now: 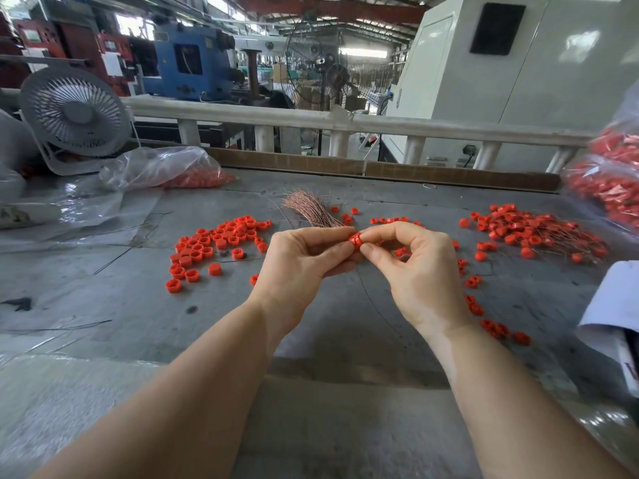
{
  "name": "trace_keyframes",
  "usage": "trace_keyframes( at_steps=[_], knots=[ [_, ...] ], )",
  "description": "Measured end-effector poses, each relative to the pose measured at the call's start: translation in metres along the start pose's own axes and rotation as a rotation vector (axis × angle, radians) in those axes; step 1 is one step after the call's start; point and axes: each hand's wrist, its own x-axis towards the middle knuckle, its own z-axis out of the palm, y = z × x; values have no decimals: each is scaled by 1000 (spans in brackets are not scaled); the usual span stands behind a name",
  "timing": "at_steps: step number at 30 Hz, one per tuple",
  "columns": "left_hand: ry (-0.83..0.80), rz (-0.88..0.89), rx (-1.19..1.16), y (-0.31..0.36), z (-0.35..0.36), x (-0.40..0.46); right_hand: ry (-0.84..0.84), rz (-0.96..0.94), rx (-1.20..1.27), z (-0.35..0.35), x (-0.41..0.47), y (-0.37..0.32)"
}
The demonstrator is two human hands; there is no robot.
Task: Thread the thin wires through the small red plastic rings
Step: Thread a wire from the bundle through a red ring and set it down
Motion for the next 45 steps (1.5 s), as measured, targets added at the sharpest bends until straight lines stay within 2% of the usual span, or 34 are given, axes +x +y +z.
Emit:
trace_keyframes(
  at_steps=[17,29,37,45],
  knots=[
    [-25,-32,-116,-3,-2,2,59,-53,8,3,0,1],
    [4,-36,-96,-2,-2,1,24,-65,-74,2,-1,4],
    [27,-3,-52,-4,0,0,61,-80,-117,5,-2,7],
    [20,-81,-126,-4,-1,0,37,-123,-167,4,-2,6]
  ],
)
